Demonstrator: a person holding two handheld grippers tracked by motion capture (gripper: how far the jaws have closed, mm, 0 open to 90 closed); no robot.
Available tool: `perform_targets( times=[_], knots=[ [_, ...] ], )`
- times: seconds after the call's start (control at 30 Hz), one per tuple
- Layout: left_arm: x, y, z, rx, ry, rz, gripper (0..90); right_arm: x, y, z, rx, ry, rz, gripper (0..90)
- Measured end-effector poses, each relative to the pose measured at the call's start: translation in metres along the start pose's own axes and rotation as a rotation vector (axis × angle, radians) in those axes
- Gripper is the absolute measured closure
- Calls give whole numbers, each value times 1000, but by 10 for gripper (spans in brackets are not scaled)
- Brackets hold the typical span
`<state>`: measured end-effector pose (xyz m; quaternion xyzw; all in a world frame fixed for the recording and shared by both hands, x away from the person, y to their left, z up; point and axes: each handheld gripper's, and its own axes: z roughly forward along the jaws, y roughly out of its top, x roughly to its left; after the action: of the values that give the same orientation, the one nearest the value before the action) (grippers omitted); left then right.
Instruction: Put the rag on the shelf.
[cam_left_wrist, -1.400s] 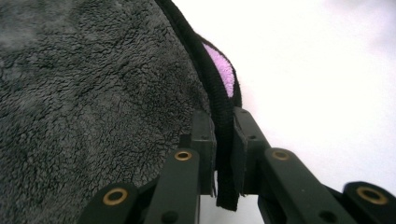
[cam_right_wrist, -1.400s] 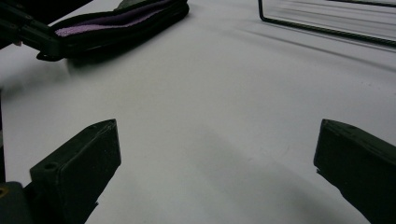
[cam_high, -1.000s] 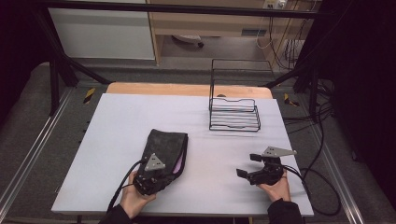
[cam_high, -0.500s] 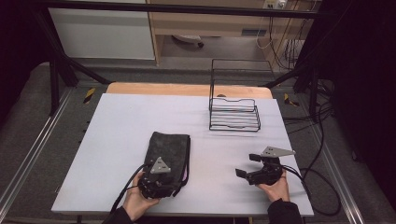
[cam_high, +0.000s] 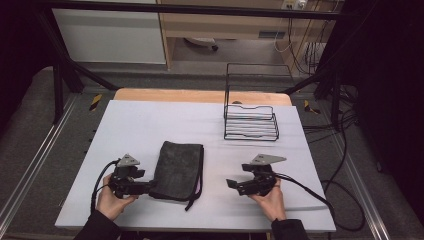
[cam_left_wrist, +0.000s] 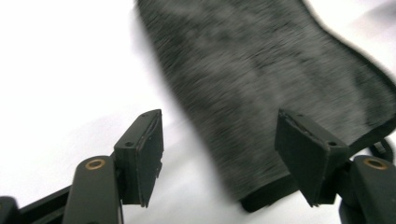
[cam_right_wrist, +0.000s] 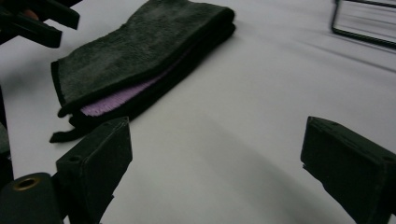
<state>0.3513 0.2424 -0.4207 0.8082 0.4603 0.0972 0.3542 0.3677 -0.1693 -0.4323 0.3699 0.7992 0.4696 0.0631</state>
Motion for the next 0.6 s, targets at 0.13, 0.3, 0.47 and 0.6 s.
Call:
perform_targets(
  times=[0.13,0.3,0.47,0.6],
  knots=[
    [4,-10,5,35,-28,-9,370,24,11,26,9,18,4,154],
    [2,-15,11,48,-79,-13,505,49,18,56,13,45,58,195],
    [-1,-16,12,51,-102,-28,608,62,13,80,74,21,64,240],
    [-5,-18,12,56,-115,-23,686,66,7,88,81,19,90,314]
  ],
)
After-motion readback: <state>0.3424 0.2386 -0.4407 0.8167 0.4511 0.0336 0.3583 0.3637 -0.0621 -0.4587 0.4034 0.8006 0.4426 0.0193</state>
